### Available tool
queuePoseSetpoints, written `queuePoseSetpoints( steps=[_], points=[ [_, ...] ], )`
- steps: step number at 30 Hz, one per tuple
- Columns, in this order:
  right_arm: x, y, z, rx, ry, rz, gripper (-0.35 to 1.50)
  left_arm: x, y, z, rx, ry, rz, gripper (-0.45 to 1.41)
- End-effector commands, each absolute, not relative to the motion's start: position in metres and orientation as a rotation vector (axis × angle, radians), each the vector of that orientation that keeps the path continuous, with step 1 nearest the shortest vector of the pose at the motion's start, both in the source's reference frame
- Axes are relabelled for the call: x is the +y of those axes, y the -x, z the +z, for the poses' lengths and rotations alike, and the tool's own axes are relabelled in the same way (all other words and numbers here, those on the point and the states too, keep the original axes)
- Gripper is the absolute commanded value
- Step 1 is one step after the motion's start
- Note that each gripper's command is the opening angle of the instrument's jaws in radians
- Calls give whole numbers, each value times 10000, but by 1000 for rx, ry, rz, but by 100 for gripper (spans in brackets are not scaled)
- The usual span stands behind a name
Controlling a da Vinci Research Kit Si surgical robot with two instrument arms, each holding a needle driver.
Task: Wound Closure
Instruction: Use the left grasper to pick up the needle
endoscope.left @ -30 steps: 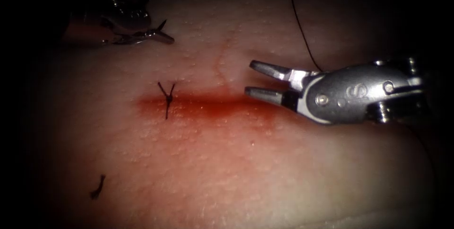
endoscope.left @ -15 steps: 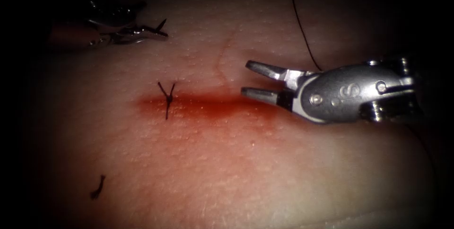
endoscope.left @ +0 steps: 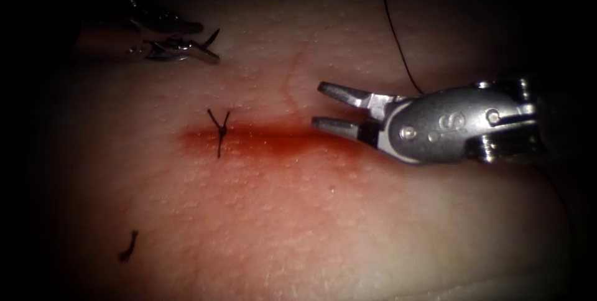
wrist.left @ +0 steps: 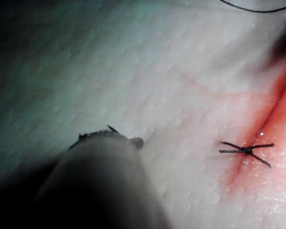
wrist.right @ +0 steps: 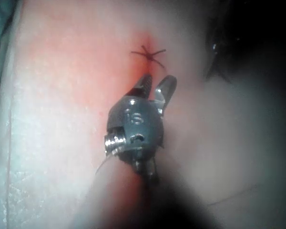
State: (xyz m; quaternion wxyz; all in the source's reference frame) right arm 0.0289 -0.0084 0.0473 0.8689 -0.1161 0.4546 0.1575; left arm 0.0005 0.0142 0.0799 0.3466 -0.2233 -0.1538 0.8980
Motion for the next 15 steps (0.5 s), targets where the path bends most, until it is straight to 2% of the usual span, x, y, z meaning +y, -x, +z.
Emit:
queuePoseSetpoints(
  steps=[1, 3, 4, 15],
  points=[
    [-84, -296, 478, 954, 244, 328, 35, 147, -1, 804, -392, 578, 2331, 5],
    [-84, -296, 478, 954, 244, 328, 35, 149, -1, 803, -395, 578, 2331, -20],
    [-84, -296, 478, 954, 245, 328, 34, 150, -1, 802, -397, 578, 2330, -45],
    [-84, -296, 481, 951, 247, 321, 27, 160, 7, 789, -361, 555, 2490, -45]
  ],
)
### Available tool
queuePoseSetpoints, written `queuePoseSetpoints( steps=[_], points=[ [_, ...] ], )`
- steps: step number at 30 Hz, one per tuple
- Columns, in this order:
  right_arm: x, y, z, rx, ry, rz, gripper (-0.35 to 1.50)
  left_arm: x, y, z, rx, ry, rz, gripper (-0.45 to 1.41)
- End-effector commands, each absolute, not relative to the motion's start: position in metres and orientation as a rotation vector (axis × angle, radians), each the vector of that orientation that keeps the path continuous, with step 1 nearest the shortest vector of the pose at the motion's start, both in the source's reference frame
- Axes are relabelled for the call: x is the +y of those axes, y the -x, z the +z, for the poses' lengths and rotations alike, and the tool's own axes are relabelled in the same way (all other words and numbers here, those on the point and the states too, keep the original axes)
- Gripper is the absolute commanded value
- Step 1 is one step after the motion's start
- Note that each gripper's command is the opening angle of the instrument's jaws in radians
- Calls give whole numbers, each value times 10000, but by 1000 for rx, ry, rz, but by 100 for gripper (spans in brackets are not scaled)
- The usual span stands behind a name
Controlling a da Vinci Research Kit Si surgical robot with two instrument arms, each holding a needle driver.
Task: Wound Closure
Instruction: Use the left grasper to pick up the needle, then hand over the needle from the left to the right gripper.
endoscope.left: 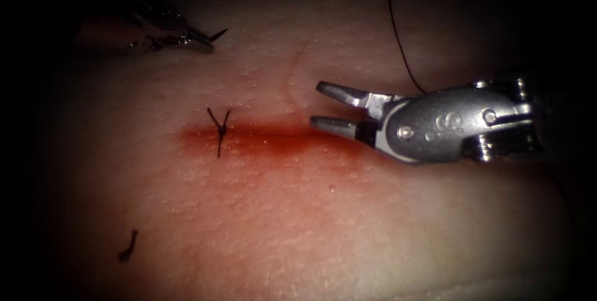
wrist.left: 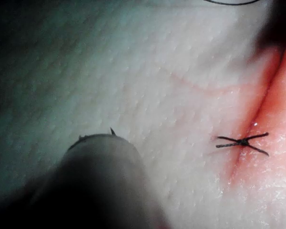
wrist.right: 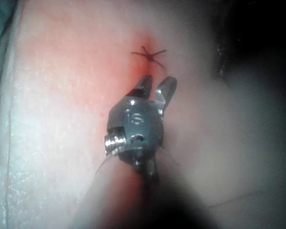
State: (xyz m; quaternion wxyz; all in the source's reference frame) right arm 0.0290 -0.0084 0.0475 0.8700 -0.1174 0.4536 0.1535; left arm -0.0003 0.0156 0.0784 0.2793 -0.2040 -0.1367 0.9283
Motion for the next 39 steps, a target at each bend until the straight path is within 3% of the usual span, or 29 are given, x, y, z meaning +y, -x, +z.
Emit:
queuePoseSetpoints(
  steps=[1, 8, 10, 13, 21, 24, 27, 28, 39],
  points=[
    [-84, -295, 481, 951, 247, 320, 27, 160, 6, 785, -324, 594, 2544, -45],
    [-81, -291, 487, 948, 247, 325, 37, 153, 11, 766, -147, 816, 2710, -45],
    [-78, -287, 490, 948, 238, 341, 46, 150, 13, 760, -98, 912, 2734, -45],
    [-72, -282, 496, 943, 236, 338, 72, 149, 14, 747, -19, 1060, 2775, -45],
    [-59, -257, 507, 960, 247, 382, 89, 146, 19, 720, 169, 1378, 2852, -45],
    [-58, -254, 509, 985, 221, 399, 86, 141, 23, 710, 191, 1515, 2845, -45],
    [-61, -252, 512, 1034, 174, 434, 52, 133, 30, 697, 194, 1661, 2836, -45],
    [-61, -251, 512, 1040, 165, 442, 49, 131, 31, 694, 187, 1699, 2825, -45],
    [-40, -247, 526, 1207, -21, 607, 51, 103, 53, 655, 245, 2185, 2763, -45]
  ],
)
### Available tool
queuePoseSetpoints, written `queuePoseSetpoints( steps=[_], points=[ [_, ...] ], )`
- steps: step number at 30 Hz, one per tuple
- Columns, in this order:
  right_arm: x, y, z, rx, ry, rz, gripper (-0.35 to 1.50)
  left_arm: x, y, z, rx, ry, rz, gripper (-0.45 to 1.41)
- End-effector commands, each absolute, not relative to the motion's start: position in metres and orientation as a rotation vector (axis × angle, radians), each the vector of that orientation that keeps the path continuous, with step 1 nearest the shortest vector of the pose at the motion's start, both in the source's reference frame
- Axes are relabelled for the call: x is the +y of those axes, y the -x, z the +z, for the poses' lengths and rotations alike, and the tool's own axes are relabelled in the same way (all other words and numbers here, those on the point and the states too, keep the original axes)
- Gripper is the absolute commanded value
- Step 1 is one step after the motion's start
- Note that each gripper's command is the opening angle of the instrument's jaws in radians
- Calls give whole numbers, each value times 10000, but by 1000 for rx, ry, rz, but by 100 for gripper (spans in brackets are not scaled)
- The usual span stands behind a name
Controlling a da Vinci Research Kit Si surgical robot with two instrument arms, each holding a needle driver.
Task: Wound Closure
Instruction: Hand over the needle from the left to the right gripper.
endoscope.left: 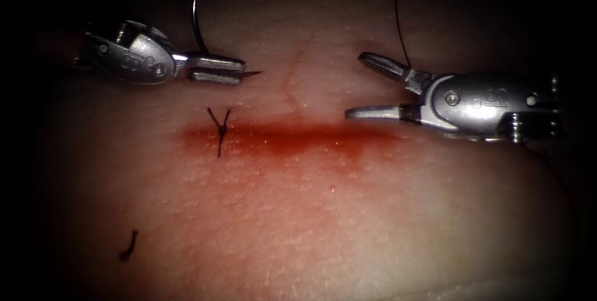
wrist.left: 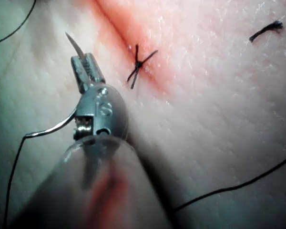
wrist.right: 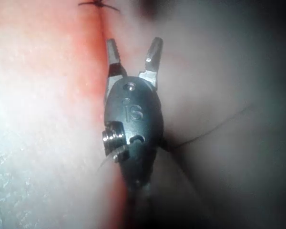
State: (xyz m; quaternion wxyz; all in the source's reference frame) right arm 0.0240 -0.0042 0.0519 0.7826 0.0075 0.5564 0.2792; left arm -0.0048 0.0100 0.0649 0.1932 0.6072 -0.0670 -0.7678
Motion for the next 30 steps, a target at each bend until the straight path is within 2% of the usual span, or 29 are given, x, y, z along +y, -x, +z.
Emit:
queuePoseSetpoints(
  steps=[1, 3, 5, 6, 8, 12, 14, 17, 23, 30],
  points=[
    [-39, -248, 528, 1219, -42, 616, 51, 100, 56, 652, -200, -1707, -2130, -45],
    [-35, -248, 532, 1249, -108, 659, 46, 95, 62, 646, -242, -1702, -2060, -45],
    [-33, -247, 534, 1258, -148, 699, 12, 92, 65, 645, -281, -1687, -2012, -45],
    [-33, -247, 535, 1257, -163, 719, 10, 90, 68, 645, -297, -1682, -1991, -45],
    [-32, -247, 535, 1251, -220, 797, 22, 88, 72, 647, -309, -1683, -1967, -45],
    [-31, -247, 535, 1242, -345, 942, 32, 83, 80, 648, -361, -1673, -1880, -45],
    [-29, -248, 536, 1246, -396, 976, 52, 81, 81, 648, -384, -1677, -1827, -45],
    [-26, -252, 539, 1281, -503, 1049, 93, 77, 87, 646, -405, -1698, -1745, -45],
    [-21, -267, 543, 1338, -619, 1078, 109, 70, 98, 645, -409, -1710, -1634, -45],
    [-20, -285, 544, 1359, -671, 1073, 109, 64, 107, 627, -449, -1721, -1535, -45]
  ],
)
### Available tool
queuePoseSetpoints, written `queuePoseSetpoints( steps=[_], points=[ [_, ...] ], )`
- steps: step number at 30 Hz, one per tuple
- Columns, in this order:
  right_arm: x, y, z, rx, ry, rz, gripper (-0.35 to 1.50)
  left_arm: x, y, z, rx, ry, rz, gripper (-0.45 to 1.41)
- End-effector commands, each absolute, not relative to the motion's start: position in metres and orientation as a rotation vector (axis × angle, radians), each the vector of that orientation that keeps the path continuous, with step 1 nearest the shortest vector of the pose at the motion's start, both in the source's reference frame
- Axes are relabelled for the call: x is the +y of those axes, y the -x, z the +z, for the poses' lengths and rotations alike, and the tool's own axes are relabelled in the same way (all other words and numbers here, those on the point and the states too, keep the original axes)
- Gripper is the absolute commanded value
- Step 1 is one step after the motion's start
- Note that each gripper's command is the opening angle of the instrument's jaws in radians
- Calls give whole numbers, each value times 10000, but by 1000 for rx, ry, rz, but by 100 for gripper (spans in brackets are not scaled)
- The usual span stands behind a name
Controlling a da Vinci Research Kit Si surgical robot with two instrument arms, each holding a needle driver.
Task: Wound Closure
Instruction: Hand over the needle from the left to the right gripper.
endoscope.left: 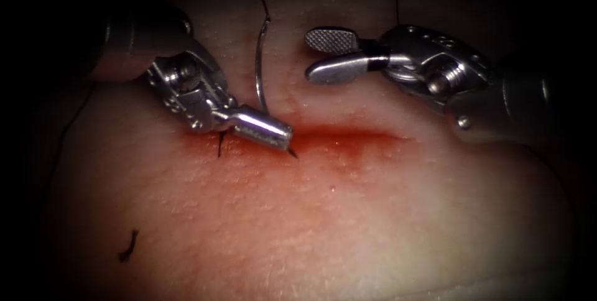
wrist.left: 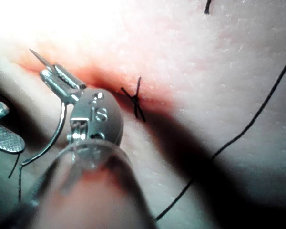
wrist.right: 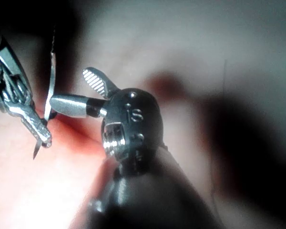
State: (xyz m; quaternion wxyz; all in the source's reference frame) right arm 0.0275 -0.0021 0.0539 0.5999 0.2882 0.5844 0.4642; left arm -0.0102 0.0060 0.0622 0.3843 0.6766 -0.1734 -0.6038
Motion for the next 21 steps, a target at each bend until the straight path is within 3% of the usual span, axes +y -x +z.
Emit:
queuePoseSetpoints(
  steps=[1, 21],
  points=[
    [-20, -288, 544, 1362, -675, 1070, 109, 63, 107, 623, -452, -1723, -1526, -45],
    [-23, -318, 546, 1441, -797, 1016, 106, 56, 113, 592, -476, -1737, -1456, -45]
  ],
)
